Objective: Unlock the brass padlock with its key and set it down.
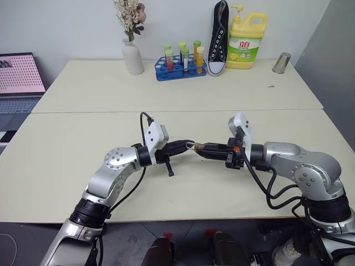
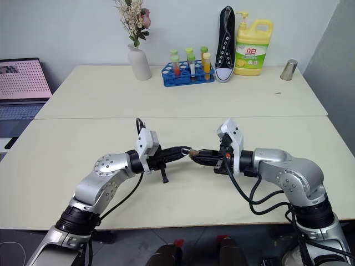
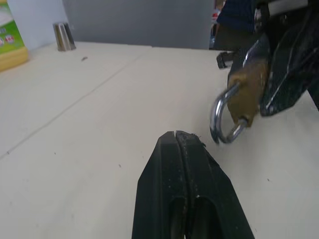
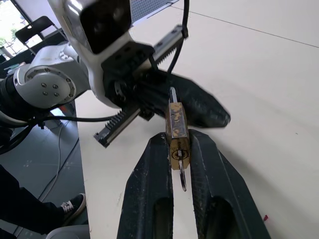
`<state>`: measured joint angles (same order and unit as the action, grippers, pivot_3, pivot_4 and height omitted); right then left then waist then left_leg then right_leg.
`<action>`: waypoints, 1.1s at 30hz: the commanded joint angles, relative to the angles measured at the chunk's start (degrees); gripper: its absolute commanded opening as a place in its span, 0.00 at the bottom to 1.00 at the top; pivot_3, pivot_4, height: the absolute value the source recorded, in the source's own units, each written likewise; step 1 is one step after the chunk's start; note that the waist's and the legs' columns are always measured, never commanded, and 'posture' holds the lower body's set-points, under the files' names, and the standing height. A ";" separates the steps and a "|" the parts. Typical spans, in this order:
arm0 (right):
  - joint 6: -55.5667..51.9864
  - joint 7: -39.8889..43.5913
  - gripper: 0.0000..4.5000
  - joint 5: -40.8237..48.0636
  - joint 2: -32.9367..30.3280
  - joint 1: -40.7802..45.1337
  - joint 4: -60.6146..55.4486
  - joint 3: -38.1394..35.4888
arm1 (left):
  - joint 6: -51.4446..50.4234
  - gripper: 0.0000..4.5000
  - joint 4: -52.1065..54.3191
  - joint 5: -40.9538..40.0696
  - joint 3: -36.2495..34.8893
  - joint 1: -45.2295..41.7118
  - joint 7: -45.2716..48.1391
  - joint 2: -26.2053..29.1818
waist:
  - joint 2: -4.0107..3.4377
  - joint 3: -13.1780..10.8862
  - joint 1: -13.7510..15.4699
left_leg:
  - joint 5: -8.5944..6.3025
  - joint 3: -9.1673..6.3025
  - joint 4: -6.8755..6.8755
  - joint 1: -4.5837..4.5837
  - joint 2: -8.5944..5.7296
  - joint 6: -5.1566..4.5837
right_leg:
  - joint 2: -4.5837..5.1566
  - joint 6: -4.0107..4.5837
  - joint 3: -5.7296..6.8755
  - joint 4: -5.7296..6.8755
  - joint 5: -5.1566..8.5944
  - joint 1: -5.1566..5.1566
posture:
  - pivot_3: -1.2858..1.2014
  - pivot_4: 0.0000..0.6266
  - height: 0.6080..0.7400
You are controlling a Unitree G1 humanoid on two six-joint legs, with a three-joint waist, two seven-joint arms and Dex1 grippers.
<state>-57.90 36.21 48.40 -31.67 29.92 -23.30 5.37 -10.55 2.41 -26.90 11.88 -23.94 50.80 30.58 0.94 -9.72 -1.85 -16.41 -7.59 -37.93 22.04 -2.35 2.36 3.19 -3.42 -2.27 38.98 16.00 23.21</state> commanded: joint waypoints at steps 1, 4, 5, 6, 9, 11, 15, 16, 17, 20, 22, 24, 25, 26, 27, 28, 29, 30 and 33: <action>0.90 0.50 0.03 0.02 0.15 0.79 -2.07 -0.92 | -1.30 0.00 3.27 -0.81 -2.19 -0.09 1.18 -0.24 | 0.00 0.00 0.00 | 0.00 0.01 0.00 0.00 0.00 0.00 | 0.00 0.00 -0.01 0.00 0.00 0.00 | 0.52 0.24 1.00; 1.01 0.49 0.03 -0.24 0.31 0.84 -1.83 -0.91 | -3.33 0.00 4.83 -1.88 -3.24 0.23 1.80 -0.30 | 0.00 0.00 0.00 | 0.00 0.01 0.00 0.00 0.00 0.00 | 0.01 0.00 -0.01 0.00 0.00 0.00 | 0.52 0.24 1.00; 1.02 0.49 0.03 -0.26 0.34 0.84 -1.81 -0.91 | -3.84 0.00 5.14 -2.02 -3.52 0.28 1.87 -0.40 | 0.00 0.00 0.00 | 0.00 0.01 0.00 0.00 0.01 0.00 | 0.01 0.00 -0.01 0.00 0.00 0.00 | 0.52 0.24 1.00; 0.99 0.47 0.03 -0.25 0.41 0.84 -1.75 -0.92 | -4.15 0.00 5.46 -2.15 -3.71 0.36 2.07 -0.46 | 0.00 0.00 -0.01 | 0.00 0.01 0.00 0.00 0.02 0.00 | 0.01 0.00 -0.01 0.00 0.00 0.00 | 0.52 0.24 1.00; 0.93 0.41 0.03 -0.23 0.56 0.82 -1.61 -0.96 | -4.79 0.00 6.11 -2.05 -4.18 0.57 2.53 -0.71 | 0.00 0.00 -0.04 | 0.00 0.01 0.01 -0.01 0.01 0.00 | 0.00 0.00 -0.01 0.00 0.00 0.00 | 0.52 0.24 1.00; 1.04 0.41 0.03 -0.52 0.57 0.80 -1.41 -0.78 | -5.07 0.00 6.97 -1.92 -4.32 0.98 3.15 -0.52 | 0.00 0.00 -0.02 | 0.00 0.01 0.01 0.00 0.02 0.00 | 0.00 0.00 -0.01 0.00 0.00 0.00 | 0.52 0.24 1.00; 1.20 0.52 0.03 -1.26 0.38 0.88 -0.96 -0.65 | -7.90 0.00 9.32 -3.43 -4.93 1.82 4.65 0.57 | 0.00 0.00 -0.03 | 0.00 0.01 0.01 0.00 0.02 0.00 | 0.00 0.00 -0.01 -0.01 0.00 0.00 | 0.52 0.24 1.00; 1.21 0.54 0.03 -1.40 0.39 0.89 -0.89 -0.65 | -8.60 0.00 9.79 -3.75 -5.07 2.02 4.98 0.75 | 0.00 0.00 -0.04 | 0.00 0.01 0.01 0.00 0.02 0.00 | 0.00 0.00 -0.01 -0.01 0.00 0.00 | 0.52 0.24 1.00; 1.23 0.61 0.03 -1.51 0.41 0.86 -0.86 -0.67 | -9.03 0.00 10.06 -3.88 -5.14 2.13 5.13 0.81 | 0.00 0.00 -0.04 | 0.00 0.01 0.01 0.00 0.02 0.00 | 0.00 0.00 -0.01 -0.01 0.00 0.00 | 0.52 0.24 1.00; 1.26 0.93 0.03 -1.95 0.53 0.79 -0.78 -0.63 | -11.15 0.00 11.55 -4.76 -5.55 2.70 5.93 1.35 | 0.00 0.00 -0.03 | 0.00 0.02 0.01 0.00 0.01 0.00 | 0.00 0.00 -0.02 0.00 0.00 0.00 | 0.52 0.24 1.00; 1.23 1.12 0.03 -2.21 0.62 0.75 -0.75 -0.65 | -12.47 0.00 12.34 -5.35 -6.00 2.75 6.08 1.39 | 0.00 0.00 -0.01 | 0.00 0.01 0.01 0.00 0.02 0.00 | 0.00 0.00 -0.01 -0.01 0.00 0.00 | 0.52 0.24 1.00; 1.25 1.28 0.03 -2.40 0.65 0.71 -0.74 -0.58 | -13.45 0.00 12.74 -5.75 -6.44 2.39 6.13 1.44 | 0.00 0.00 -0.01 | 0.00 0.01 0.01 0.00 0.02 0.00 | 0.00 0.00 -0.01 -0.01 0.00 0.00 | 0.52 0.24 1.00; 1.26 1.33 0.03 -2.46 0.66 0.70 -0.73 -0.56 | -13.75 0.00 12.84 -5.80 -6.59 2.29 6.16 1.41 | 0.00 0.00 -0.01 | 0.00 0.02 0.01 0.00 0.02 0.00 | 0.00 0.00 -0.02 -0.01 0.00 0.00 | 0.52 0.24 1.00; 1.29 1.41 0.03 -2.58 0.64 0.67 -0.71 -0.52 | -14.31 0.00 12.98 -6.07 -6.83 2.21 6.04 1.34 | 0.00 0.00 -0.02 | 0.00 0.01 0.01 0.00 0.02 0.00 | 0.00 0.00 -0.01 -0.01 0.00 0.00 | 0.52 0.24 1.00; 1.27 1.47 0.03 -2.65 0.67 0.63 -0.66 -0.52 | -15.49 0.00 13.29 -6.93 -7.26 2.21 5.88 1.25 | 0.00 0.00 -0.02 | 0.00 0.01 0.02 0.00 0.02 0.00 | 0.00 0.00 -0.01 -0.01 0.00 0.00 | 0.52 0.24 1.00; 1.32 1.58 0.03 -2.82 0.68 0.59 -0.64 -0.45 | -16.61 0.00 13.66 -7.80 -7.67 2.20 5.74 1.19 | 0.00 0.00 -0.02 | 0.00 0.01 0.02 0.00 0.02 0.00 | 0.00 0.00 -0.01 -0.01 0.00 0.00 | 0.52 0.24 1.00; 1.29 1.64 0.03 -2.88 0.74 0.56 -0.61 -0.44 | -17.93 0.00 13.97 -8.82 -8.24 2.10 5.26 0.94 | 0.00 0.00 -0.02 | 0.00 0.01 0.01 0.00 0.02 0.00 | 0.00 0.00 -0.01 -0.01 0.00 0.00 | 0.52 0.24 1.00; 1.25 1.68 0.03 -2.91 0.79 0.54 -0.60 -0.45 | -18.84 0.00 14.20 -9.48 -8.62 2.01 4.90 0.78 | 0.00 0.00 -0.02 | 0.00 0.01 0.01 0.00 0.02 0.00 | 0.01 0.00 -0.02 -0.01 0.00 0.00 | 0.52 0.24 1.00; 1.28 1.81 0.03 -3.10 0.82 0.45 -0.57 -0.27 | -21.25 0.00 14.69 -11.45 -9.44 1.44 4.16 0.35 | 0.00 0.00 -0.02 | 0.00 0.01 0.01 0.00 0.03 0.00 | 0.00 0.00 -0.01 -0.01 0.00 0.00 | 0.52 0.24 1.00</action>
<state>-57.88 37.33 45.47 -31.14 29.92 -22.80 5.63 -30.87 14.21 -36.18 4.13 -21.33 55.32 31.21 0.94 -9.72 -1.87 -16.42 -7.58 -37.91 22.03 -2.33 2.35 3.19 -3.42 -2.28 38.97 16.00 23.21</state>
